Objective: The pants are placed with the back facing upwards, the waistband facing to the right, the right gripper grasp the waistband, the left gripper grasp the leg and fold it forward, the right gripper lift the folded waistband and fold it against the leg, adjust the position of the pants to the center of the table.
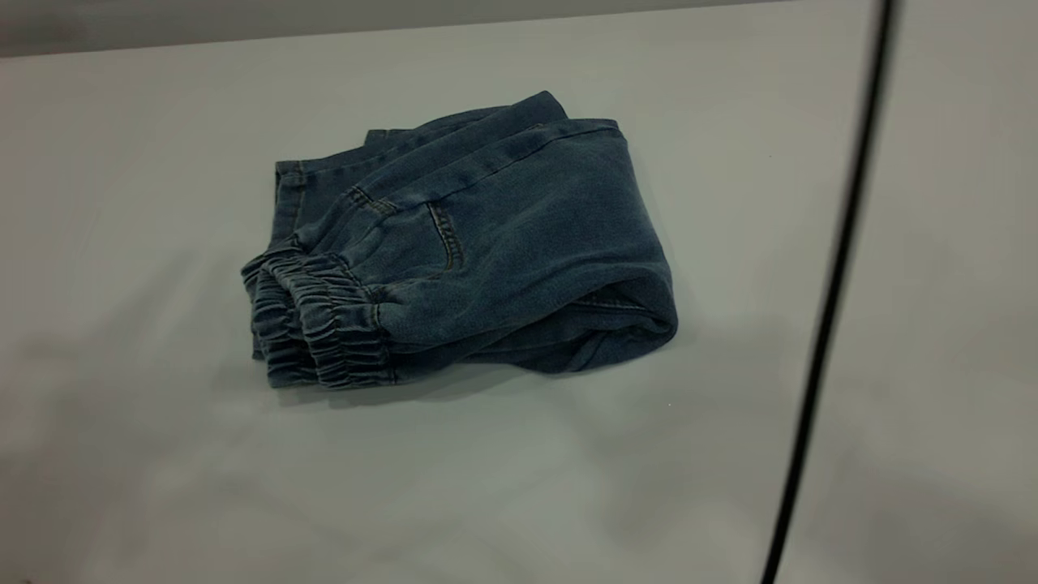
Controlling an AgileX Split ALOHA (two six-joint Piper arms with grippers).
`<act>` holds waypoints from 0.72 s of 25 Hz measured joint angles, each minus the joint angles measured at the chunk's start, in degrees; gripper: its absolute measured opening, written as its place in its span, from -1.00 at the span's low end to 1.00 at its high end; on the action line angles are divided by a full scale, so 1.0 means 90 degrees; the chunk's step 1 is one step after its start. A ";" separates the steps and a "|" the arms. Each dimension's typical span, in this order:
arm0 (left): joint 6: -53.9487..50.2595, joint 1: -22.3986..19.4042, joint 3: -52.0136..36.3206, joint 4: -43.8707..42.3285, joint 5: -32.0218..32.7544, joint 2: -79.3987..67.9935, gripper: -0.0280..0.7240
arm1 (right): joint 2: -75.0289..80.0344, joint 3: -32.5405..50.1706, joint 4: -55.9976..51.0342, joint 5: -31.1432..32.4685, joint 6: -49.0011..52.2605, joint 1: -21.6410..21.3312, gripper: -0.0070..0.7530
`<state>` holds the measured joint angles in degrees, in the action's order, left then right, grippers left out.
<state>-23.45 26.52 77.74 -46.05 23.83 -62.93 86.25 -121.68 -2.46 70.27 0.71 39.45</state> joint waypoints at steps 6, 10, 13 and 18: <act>0.0242 0.0000 0.0000 0.0822 0.0866 0.0524 -0.29 | -0.1593 0.1406 0.0151 -0.0008 0.0021 0.0000 0.30; 0.1027 0.0000 0.0000 0.1725 0.1732 0.0859 -0.29 | -0.2726 0.2669 0.0148 -0.0013 0.0015 0.0000 0.30; 0.1736 0.0000 0.0000 0.2576 0.2399 0.0992 -0.29 | -0.3580 0.3694 0.0148 -0.0026 0.0009 0.0000 0.30; 0.2758 0.0000 0.0000 0.4088 0.3661 0.1028 -0.29 | -0.4992 0.5506 0.0141 -0.0237 0.0003 0.0000 0.30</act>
<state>1.38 26.52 77.74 -9.26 56.78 -53.68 41.32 -72.13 -1.19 68.14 0.74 39.45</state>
